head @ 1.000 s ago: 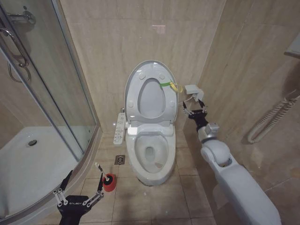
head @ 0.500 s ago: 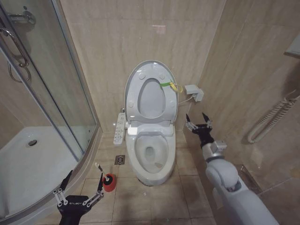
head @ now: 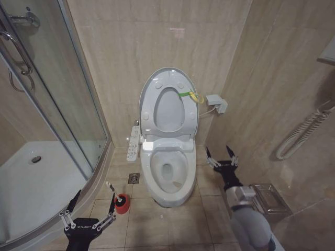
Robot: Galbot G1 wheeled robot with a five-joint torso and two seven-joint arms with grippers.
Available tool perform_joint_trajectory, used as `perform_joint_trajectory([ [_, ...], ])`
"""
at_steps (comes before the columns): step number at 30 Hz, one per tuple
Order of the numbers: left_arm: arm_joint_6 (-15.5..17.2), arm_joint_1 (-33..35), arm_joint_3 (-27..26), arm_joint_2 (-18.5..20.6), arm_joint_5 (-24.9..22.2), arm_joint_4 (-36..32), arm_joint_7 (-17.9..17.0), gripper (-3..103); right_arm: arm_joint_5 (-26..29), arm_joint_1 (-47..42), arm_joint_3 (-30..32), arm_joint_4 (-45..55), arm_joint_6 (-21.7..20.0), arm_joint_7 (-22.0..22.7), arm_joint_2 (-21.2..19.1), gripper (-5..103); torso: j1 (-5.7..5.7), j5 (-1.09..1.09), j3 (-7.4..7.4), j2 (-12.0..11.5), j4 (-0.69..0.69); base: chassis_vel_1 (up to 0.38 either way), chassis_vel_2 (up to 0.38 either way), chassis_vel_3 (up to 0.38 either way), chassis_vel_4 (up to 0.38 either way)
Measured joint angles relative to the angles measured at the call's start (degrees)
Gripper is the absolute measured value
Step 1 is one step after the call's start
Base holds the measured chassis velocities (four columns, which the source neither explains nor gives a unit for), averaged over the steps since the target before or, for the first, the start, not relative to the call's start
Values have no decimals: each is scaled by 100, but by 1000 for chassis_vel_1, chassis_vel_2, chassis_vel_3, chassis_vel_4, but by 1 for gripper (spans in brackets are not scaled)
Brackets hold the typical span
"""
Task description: Open the toilet lid, clean the toilet bowl with a toilet brush, close the toilet lid, and flush.
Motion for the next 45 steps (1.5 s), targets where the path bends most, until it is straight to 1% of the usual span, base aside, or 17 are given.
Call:
perform_joint_trajectory([
  [4, 0, 0, 1, 0, 0, 0, 0, 100, -186, -239, 28, 105, 105, 6, 160, 87, 0, 0, 0, 0, 0, 0, 0, 0, 0],
  [5, 0, 0, 0, 0, 0, 0, 0, 100, -252, -317, 38, 126, 143, 8, 202, 90, 0, 0, 0, 0, 0, 0, 0, 0, 0],
  [7, 0, 0, 0, 0, 0, 0, 0, 100, -363, -459, 66, 166, 207, 16, 272, 90, 0, 0, 0, 0, 0, 0, 0, 0, 0],
  [12, 0, 0, 0, 0, 0, 0, 0, 100, -470, -706, 88, 253, 294, 13, 352, 90, 0, 0, 0, 0, 0, 0, 0, 0, 0],
  [13, 0, 0, 0, 0, 0, 0, 0, 100, -497, -775, 91, 275, 316, 10, 375, 99, 0, 0, 0, 0, 0, 0, 0, 0, 0],
  [17, 0, 0, 0, 0, 0, 0, 0, 100, -572, -939, 79, 334, 405, 1, 493, 99, 0, 1, 0, -1, 0, 0, 0, 0, 0],
  [26, 0, 0, 0, 0, 0, 0, 0, 100, -647, -1183, 86, 594, 403, -7, 699, 100, 0, 0, 0, -1, 0, 0, 0, 0, 0],
  [32, 0, 0, 0, 0, 0, 0, 0, 100, -756, -1310, 82, 765, 424, -38, 767, 100, 0, 0, 0, -1, 0, 0, 0, 0, 0],
  [38, 0, 0, 0, 0, 0, 0, 0, 100, -989, -1354, 63, 939, 529, -119, 821, 100, 0, 0, 0, -1, 0, 0, 0, 0, 0],
  [45, 0, 0, 0, 0, 0, 0, 0, 100, -932, -1375, 3, 1038, 546, -126, 867, 100, 0, 0, 0, -1, 0, 0, 0, 0, 0],
])
